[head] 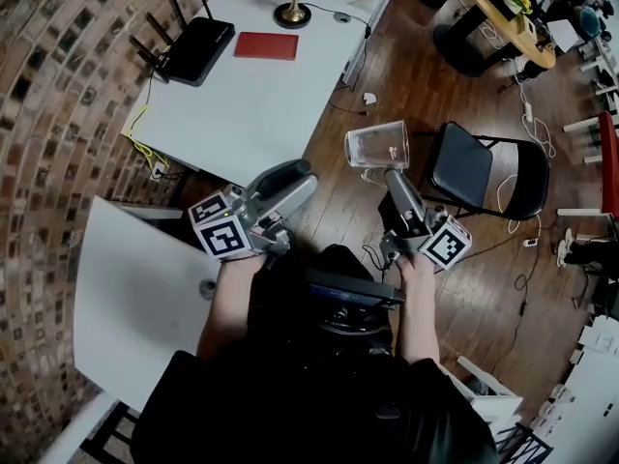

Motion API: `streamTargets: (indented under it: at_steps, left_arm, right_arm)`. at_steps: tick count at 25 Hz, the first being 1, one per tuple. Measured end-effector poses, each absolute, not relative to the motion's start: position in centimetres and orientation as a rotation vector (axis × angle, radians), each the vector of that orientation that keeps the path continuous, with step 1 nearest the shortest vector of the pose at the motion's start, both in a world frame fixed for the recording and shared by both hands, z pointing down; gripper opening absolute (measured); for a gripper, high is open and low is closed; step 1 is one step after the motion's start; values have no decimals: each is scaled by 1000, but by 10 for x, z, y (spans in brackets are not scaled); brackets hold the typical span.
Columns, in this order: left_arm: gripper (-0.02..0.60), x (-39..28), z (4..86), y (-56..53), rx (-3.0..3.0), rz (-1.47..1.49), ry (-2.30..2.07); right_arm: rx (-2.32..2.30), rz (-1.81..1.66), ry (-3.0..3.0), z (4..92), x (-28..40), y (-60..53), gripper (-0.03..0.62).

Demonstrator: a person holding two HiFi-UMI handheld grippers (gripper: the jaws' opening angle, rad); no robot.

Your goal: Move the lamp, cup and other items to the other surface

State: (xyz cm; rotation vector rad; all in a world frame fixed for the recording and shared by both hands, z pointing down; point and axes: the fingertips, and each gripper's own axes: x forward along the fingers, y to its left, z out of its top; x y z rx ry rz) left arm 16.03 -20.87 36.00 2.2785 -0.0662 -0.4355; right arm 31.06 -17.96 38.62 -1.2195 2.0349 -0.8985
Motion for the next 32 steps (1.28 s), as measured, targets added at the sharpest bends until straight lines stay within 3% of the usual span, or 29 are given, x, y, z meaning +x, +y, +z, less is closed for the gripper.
streamTargets:
  at_steps: [13,25,32]
  left_arm:
    - [153,206,364,-249,2297,-417,-218]
    - [153,332,352,-295,2313,-420,-439]
    - [153,374,356,-297,2300,-433,-561]
  right_arm:
    - [-1097,-958,2058,406,361,-232,63]
    - [-886,-1050,2197,411,474,-313,64]
    - [-789,-1103,2248,418,511,-331,64]
